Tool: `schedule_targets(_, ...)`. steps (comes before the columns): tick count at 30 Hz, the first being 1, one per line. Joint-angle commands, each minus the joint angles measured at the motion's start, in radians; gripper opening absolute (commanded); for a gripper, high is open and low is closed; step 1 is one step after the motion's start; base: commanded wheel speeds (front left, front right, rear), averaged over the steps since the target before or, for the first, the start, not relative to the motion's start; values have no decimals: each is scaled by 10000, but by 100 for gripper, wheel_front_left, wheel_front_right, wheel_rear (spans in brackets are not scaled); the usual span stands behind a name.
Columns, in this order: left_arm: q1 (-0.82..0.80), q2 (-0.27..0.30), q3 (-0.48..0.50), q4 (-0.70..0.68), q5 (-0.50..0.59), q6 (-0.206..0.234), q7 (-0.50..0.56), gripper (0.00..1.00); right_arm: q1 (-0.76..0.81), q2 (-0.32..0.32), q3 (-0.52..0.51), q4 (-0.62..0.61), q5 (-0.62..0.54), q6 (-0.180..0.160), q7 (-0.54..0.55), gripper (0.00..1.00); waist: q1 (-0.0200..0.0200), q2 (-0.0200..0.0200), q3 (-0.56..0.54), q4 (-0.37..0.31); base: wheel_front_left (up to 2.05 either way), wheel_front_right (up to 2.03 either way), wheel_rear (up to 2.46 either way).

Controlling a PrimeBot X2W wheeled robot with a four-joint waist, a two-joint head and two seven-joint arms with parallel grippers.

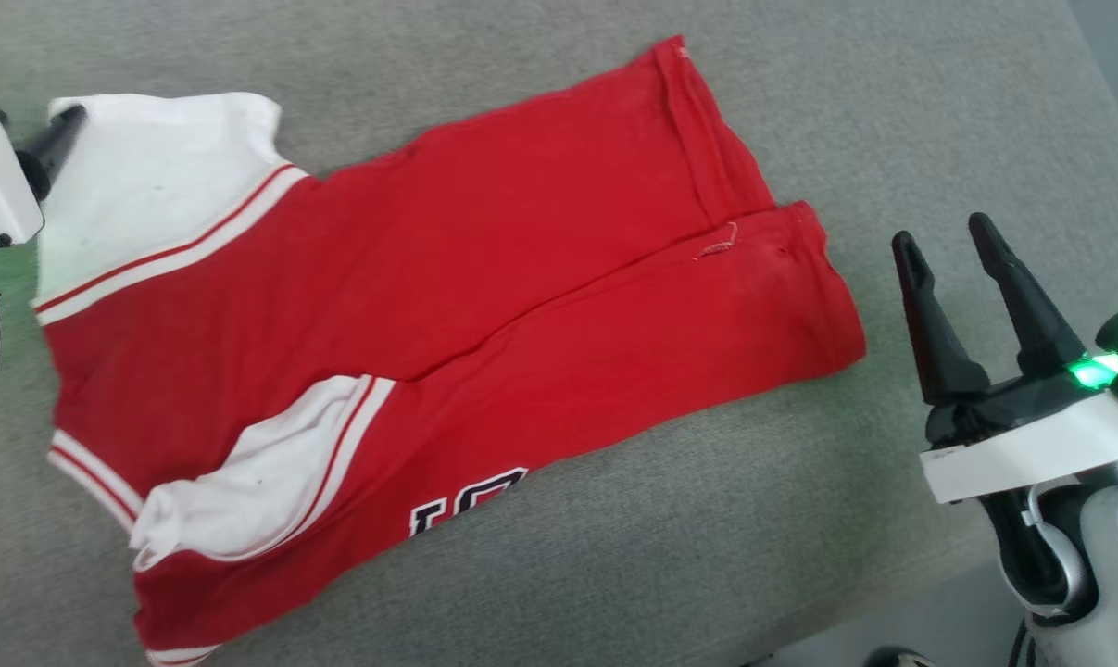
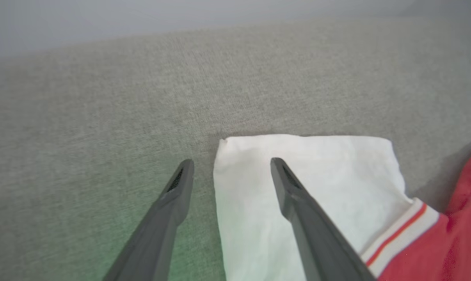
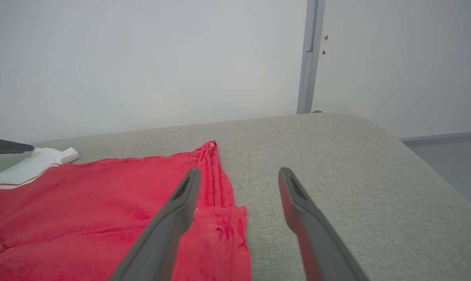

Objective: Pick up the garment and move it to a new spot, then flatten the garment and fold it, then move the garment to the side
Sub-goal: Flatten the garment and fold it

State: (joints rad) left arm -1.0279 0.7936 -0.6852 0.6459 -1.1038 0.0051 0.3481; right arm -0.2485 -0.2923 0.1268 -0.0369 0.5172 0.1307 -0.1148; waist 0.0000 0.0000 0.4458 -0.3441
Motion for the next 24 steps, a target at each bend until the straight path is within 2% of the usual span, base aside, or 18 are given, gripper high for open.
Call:
schedule_targets(1, -529, -5, -211, 385, -109, -245, 1042, 100, -98, -4, 144, 32, 65, -1, 21, 100, 0, 0, 228, -282, 0, 0, 0)
schedule_targets(2, -648, -78, -232, 598, -318, -245, 1567, 100, -97, -46, 207, 66, 96, -1, 56, 100, 0, 0, 254, -327, 0, 0, 0)
schedule_targets(3, -648, -78, -232, 598, -318, -245, 1567, 100, -97, -46, 207, 66, 96, -1, 56, 100, 0, 0, 254, -327, 0, 0, 0)
schedule_targets(4, -839, -199, -393, 944, -522, -171, 2725, 100, -92, -125, 259, 104, 141, -1, 88, 100, 0, 0, 301, -383, 0, 0, 0)
schedule_targets(5, -975, -176, -513, 1032, -515, -207, 3151, 100, -88, -147, 279, 99, 179, -1, 93, 100, 0, 0, 334, -406, 0, 0, 0)
schedule_targets(10, -1158, -366, -731, 1301, -860, -347, 4494, 100, -109, -232, 286, 51, 301, -1, 142, 100, 0, 0, 483, -464, 0, 0, 0)
schedule_targets(12, -1153, -478, -851, 1295, -974, -443, 4972, 39, -166, -317, 339, 54, 344, -1, 273, 100, 0, 0, 549, -429, 0, 0, 0)
schedule_targets(14, -1254, -558, -876, 1293, -1000, -447, 5090, 0, -341, -500, 495, 31, 343, -1, 512, 100, 0, 0, 625, -380, 0, 0, 0)
schedule_targets(19, -1414, -741, -897, 1363, -879, -539, 4871, 0, -1100, -1358, 1188, -115, 275, -1, 1818, 100, 0, 0, 757, -158, 0, 0, 0)
schedule_targets(24, -1682, -1055, -827, 1441, -843, -730, 4455, 0, -2825, -2178, 1930, 15, 686, -2, 3236, 100, 0, 0, 912, 195, 0, 0, 0)
